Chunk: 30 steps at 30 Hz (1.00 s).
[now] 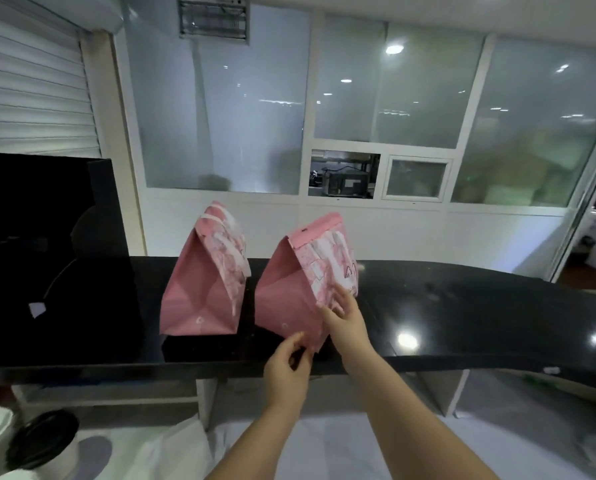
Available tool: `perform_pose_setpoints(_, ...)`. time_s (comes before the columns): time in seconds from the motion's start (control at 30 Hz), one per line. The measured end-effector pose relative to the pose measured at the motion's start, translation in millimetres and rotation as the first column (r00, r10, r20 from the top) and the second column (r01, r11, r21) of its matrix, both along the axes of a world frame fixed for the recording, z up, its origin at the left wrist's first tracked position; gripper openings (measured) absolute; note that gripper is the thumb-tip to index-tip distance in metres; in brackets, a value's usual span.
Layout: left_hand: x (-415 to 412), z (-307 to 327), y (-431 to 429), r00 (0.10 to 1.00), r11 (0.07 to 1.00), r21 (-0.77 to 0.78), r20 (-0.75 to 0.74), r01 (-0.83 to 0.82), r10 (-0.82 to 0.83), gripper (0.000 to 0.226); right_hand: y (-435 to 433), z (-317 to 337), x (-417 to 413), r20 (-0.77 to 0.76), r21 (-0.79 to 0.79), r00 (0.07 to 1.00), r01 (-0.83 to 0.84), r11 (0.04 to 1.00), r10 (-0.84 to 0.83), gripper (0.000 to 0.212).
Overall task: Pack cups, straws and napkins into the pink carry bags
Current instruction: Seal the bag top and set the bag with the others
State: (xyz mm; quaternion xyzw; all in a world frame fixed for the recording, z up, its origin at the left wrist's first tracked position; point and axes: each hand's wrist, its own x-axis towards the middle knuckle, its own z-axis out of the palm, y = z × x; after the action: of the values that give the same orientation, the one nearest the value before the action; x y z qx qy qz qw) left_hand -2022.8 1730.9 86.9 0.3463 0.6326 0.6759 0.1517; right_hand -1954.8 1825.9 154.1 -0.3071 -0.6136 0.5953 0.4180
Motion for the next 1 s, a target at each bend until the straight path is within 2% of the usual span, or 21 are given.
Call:
perform_pose_setpoints(0.17,-51.8,29.5,11.3,0.970,0.969,0.134,-0.100,-0.208,0.222,0.040,35.1,-7.7,3.0,0.079,0.201,0.978,0.172,0.964,-0.191,0.028)
perform_pose_setpoints(0.23,-67.2,51.7,26.7,0.968,0.978,0.094,-0.147,-0.189,0.201,0.048,42.7,-2.0,-0.6,0.064,0.222,0.971,0.211,0.952,-0.230,0.026)
perform_pose_setpoints(0.3,-76.2,71.1,47.5,0.979,0.996,-0.007,-0.182,-0.093,0.090,0.064,50.7,8.2,-7.5,0.054,0.271,0.965,0.234,0.934,-0.258,0.028)
perform_pose_setpoints(0.37,-80.4,81.3,66.7,0.985,0.998,-0.065,-0.171,-0.006,-0.005,0.063,60.1,15.8,-14.6,0.104,0.301,0.957,0.229,0.926,-0.271,0.038)
perform_pose_setpoints(0.43,-83.0,81.3,80.3,0.978,0.993,-0.115,-0.210,-0.029,0.004,0.063,66.9,17.5,-19.4,0.179,0.286,0.949,0.202,0.937,-0.260,0.050)
perform_pose_setpoints(0.5,-84.2,75.9,88.7,0.969,0.984,-0.158,-0.244,-0.077,0.037,0.069,71.7,14.2,-20.7,0.198,0.289,0.944,0.200,0.936,-0.263,0.052)
perform_pose_setpoints(0.6,-83.4,62.4,91.5,0.964,0.974,-0.201,-0.259,-0.109,0.055,0.056,76.4,4.8,-17.8,0.238,0.304,0.926,0.217,0.928,-0.294,0.044)
perform_pose_setpoints(0.77,-85.8,24.8,76.2,0.988,0.982,-0.172,-0.140,-0.083,0.059,0.038,71.5,-24.6,-5.5,0.267,0.213,0.935,0.179,0.961,-0.234,0.036)
perform_pose_setpoints(0.87,-87.2,16.0,69.6,0.978,0.973,-0.178,-0.172,-0.145,0.115,0.026,69.8,-27.3,-5.6,0.260,0.222,0.935,0.187,0.957,-0.243,0.024)
perform_pose_setpoints(1.0,-84.2,14.5,55.8,0.948,0.959,-0.151,-0.251,-0.240,0.198,0.025,68.1,-28.2,-3.8,0.269,0.241,0.937,0.159,0.957,-0.224,0.016)
